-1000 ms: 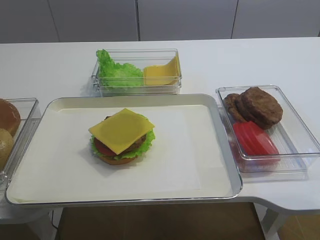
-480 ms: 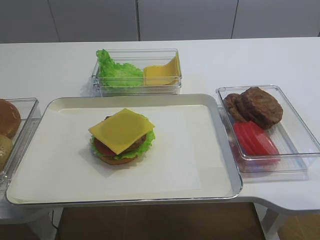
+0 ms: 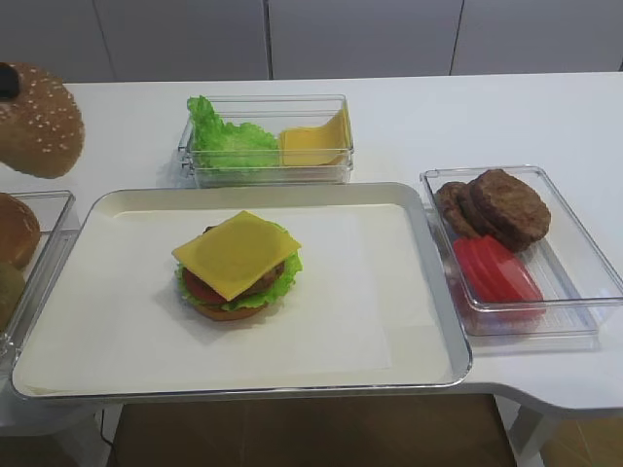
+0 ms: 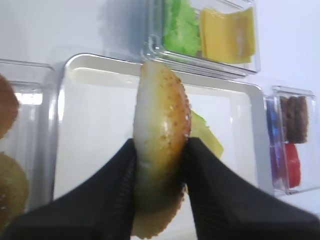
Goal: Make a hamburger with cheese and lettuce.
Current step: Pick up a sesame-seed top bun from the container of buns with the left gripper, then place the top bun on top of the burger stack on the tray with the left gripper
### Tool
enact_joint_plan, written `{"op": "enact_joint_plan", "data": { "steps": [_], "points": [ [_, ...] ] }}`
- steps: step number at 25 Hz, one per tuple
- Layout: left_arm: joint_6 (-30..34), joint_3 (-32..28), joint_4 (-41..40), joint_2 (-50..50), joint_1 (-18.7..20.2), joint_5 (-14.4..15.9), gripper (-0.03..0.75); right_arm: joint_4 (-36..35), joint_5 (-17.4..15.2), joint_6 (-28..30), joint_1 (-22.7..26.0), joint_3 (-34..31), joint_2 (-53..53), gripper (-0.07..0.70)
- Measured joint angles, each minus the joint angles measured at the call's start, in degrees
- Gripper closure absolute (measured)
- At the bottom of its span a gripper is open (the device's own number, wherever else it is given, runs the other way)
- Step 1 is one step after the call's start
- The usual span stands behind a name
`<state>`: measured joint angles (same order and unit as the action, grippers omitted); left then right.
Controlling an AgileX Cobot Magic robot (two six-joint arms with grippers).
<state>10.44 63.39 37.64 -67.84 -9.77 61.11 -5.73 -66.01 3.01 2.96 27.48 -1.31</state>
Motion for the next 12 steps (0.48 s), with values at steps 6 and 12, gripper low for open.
{"op": "enact_joint_plan", "data": {
  "steps": [6,12],
  "points": [
    [4.9,-0.22,3.83,0.0,2.91,-0.22,0.499,0.0,0.0,0.0,0.0,0.0,0.0,0.099],
    [15.51,-6.92,15.22,0.0,3.0,-1.35,0.501,0.0,0.0,0.0,0.0,0.0,0.0,0.099]
  ]
}}
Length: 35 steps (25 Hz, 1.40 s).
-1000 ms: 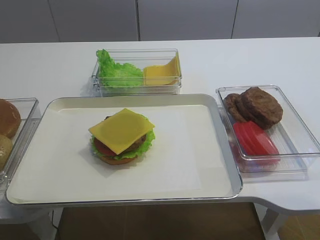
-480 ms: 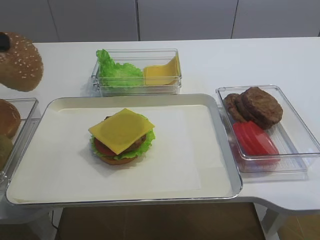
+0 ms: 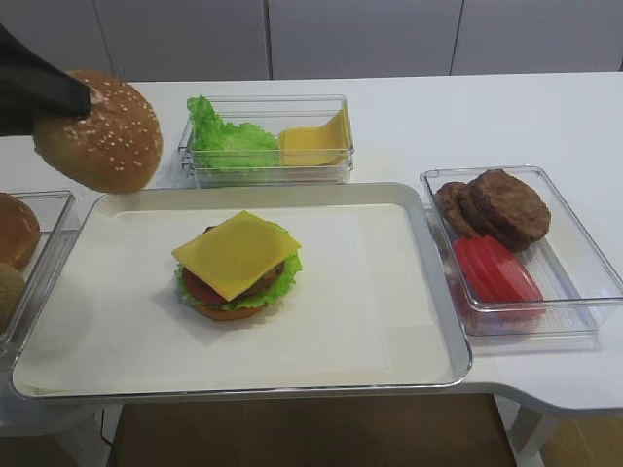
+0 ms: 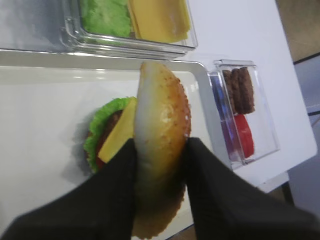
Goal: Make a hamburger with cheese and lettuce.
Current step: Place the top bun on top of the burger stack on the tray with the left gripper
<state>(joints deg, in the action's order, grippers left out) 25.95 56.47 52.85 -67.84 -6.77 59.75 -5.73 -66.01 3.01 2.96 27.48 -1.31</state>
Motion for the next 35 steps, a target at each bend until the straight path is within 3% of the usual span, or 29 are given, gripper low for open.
{"op": "enact_joint_plan", "data": {
  "steps": [7,12,18,35],
  "points": [
    [11.97,-6.45,15.63,-0.76,0.03,-0.48,0.501,0.0,0.0,0.0,0.0,0.0,0.0,0.099],
    [15.97,-6.67,22.64,-5.86,0.03,3.6,0.501,0.0,0.0,0.0,0.0,0.0,0.0,0.099],
    [18.16,-6.79,26.39,-12.91,0.03,7.48,0.504,0.0,0.0,0.0,0.0,0.0,0.0,0.099],
    [20.93,-6.79,31.23,-26.75,0.27,7.15,0.504,0.0,0.0,0.0,0.0,0.0,0.0,0.099]
  ]
}}
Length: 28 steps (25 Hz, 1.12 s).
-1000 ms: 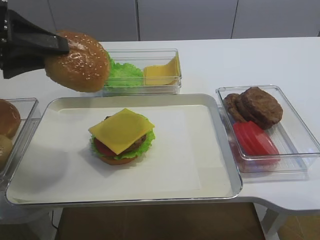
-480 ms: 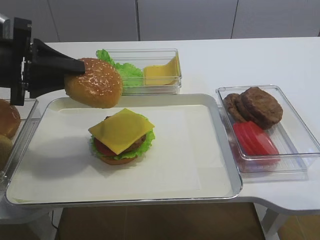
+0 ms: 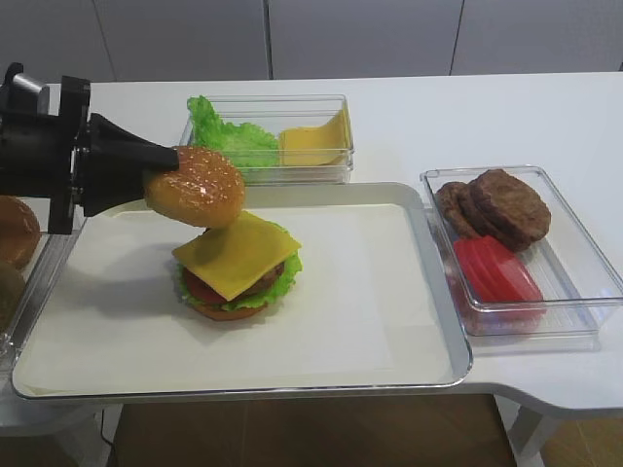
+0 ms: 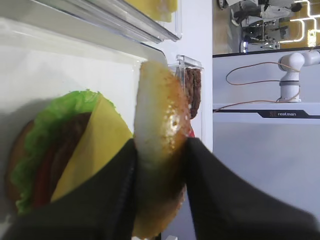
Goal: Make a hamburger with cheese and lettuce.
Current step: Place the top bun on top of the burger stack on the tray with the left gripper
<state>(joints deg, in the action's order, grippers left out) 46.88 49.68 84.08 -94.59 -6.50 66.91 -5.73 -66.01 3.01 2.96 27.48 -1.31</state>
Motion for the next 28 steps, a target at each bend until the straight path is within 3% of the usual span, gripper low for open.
{"op": "enact_joint_plan", "data": {
  "steps": [9,28],
  "points": [
    [-0.11,0.0,-2.87,-0.61,4.83,-0.36,0.504,0.0,0.0,0.0,0.0,0.0,0.0,0.099],
    [-1.61,0.0,-3.23,-0.74,6.71,-0.36,0.507,0.0,0.0,-0.04,0.0,0.0,0.0,0.099]
  ]
}}
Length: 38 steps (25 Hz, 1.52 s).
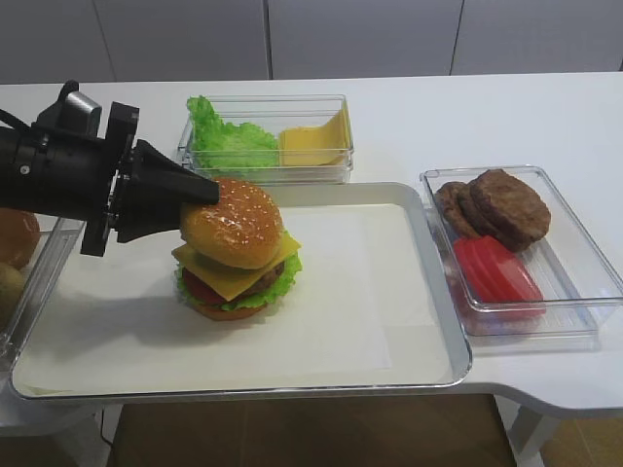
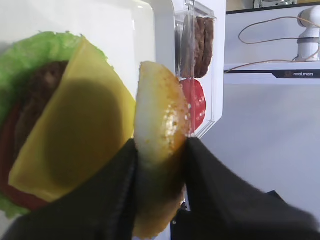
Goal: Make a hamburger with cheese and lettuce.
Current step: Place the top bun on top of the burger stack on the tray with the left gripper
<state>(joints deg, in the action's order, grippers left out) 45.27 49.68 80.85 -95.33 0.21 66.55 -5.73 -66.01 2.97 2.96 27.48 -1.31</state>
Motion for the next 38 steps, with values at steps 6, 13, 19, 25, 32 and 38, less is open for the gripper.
{"op": "enact_joint_plan", "data": {
  "steps": [6,13,19,25,32,38],
  "points": [
    [-0.12,0.0,-0.12,0.0,0.11,0.0,0.507,0.0,0.0,0.0,0.0,0.0,0.0,0.099],
    [-0.12,0.0,-1.67,0.0,0.11,0.0,0.507,0.0,0.0,0.0,0.0,0.0,0.0,0.099],
    [-0.12,0.0,-1.67,0.0,0.11,-0.11,0.507,0.0,0.0,0.0,0.0,0.0,0.0,0.099],
    [-0.12,0.0,-1.67,-0.14,0.11,-0.09,0.507,0.0,0.0,0.0,0.0,0.0,0.0,0.099],
    [0.48,0.0,1.16,-4.55,0.11,0.99,0.507,0.0,0.0,0.0,0.0,0.0,0.0,0.099],
    [1.36,0.0,2.18,-5.07,0.11,1.08,0.507,0.0,0.0,0.0,0.0,0.0,0.0,0.099]
  ]
}}
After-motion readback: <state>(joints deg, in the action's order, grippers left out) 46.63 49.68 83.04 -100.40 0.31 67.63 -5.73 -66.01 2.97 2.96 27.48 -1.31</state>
